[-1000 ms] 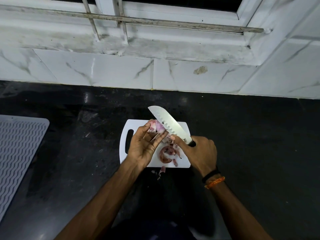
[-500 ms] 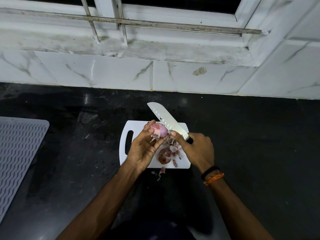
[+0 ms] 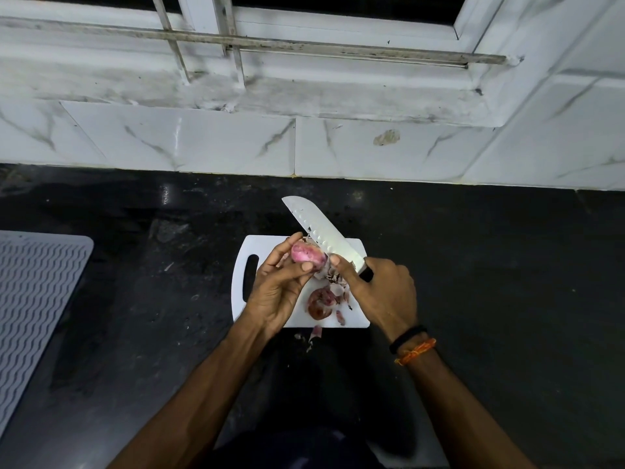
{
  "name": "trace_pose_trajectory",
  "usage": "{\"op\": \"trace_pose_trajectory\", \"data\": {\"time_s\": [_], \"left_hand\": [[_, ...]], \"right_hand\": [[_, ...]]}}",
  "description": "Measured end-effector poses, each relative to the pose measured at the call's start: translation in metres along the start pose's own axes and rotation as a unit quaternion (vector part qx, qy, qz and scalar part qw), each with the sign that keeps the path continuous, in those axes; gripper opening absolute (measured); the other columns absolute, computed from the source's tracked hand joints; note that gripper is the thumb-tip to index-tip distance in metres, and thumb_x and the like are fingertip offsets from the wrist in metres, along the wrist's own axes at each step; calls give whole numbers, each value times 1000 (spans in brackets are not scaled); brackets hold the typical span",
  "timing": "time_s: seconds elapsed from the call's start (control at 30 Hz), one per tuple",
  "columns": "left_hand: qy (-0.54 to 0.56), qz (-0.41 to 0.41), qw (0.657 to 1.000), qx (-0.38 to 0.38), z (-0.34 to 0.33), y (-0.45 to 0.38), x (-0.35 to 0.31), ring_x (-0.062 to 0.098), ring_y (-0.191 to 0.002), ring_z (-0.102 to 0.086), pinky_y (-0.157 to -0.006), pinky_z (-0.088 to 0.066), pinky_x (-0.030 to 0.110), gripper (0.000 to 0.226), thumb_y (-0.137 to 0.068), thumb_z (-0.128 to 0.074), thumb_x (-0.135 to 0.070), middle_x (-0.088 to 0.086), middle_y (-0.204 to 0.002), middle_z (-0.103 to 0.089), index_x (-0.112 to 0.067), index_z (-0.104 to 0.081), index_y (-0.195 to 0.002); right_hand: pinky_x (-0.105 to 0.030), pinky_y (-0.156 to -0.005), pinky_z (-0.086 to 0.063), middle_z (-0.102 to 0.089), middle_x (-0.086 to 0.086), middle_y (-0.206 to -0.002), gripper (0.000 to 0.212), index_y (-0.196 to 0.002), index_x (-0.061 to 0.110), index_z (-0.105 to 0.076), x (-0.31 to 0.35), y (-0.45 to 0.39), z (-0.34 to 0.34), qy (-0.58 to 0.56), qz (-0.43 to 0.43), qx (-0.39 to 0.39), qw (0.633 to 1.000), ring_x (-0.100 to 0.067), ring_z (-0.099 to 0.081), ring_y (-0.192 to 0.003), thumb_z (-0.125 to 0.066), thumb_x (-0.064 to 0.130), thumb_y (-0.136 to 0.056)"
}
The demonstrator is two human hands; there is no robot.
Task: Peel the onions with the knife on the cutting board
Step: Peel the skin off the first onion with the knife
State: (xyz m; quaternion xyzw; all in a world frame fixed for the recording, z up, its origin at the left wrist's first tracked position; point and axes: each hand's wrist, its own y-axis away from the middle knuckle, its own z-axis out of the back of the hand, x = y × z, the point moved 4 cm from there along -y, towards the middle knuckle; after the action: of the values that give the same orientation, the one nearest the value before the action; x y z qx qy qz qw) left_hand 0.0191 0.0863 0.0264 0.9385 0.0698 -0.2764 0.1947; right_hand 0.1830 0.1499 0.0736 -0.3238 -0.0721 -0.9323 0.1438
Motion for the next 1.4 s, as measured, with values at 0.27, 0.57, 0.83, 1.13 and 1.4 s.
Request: {"op": "trace_pose_trajectory", "data": {"time_s": [0.27,0.57,0.83,1.13,1.4], "left_hand": [[-66,-11,998,12,-7,3,-2,36,-115,-63,-88,-59,37,57,-62,-82,9,31,-137,-55,-7,-73,-115],[-59,32,998,-10,-8,5,-2,35,-122,-60,-94,-57,46,59,-72,-82,-16,26,-149,-42,-1,-63,-126],[1,48,996,-73,-8,7,0,24,-96,-70,-69,-61,31,26,-80,-65,-14,14,-100,-73,-5,-70,-104],[62,67,992,-90,2,3,4,33,-112,-68,-94,-56,47,46,-82,-73,-12,22,-123,-66,-2,-61,-125],[20,49,998,-38,1,1,2,34,-123,-60,-103,-48,46,81,-48,-96,-19,19,-131,-63,-7,-68,-123]], "right_hand": [[-24,-44,-32,-42,7,-43,69,-48,22,-40,1,-2,-3,15,-2,-26,1000,-8,-42,-41,-47,87,-72],[-15,-39,-25,-40,10,-41,66,-46,22,-41,0,-8,-4,-22,-7,15,1000,-6,-44,-36,-51,83,-69],[-15,-43,-34,-43,10,-37,58,-46,30,-43,3,3,-8,-6,75,28,997,-5,-54,-46,-58,76,-78],[-18,-45,-30,-48,10,-43,66,-51,24,-51,-13,8,-1,-7,28,-21,999,-6,-48,-43,-52,85,-74],[-29,-49,-33,-47,5,-46,72,-52,18,-49,-15,-1,-2,-13,-32,20,999,-12,-45,-44,-40,86,-72]]}}
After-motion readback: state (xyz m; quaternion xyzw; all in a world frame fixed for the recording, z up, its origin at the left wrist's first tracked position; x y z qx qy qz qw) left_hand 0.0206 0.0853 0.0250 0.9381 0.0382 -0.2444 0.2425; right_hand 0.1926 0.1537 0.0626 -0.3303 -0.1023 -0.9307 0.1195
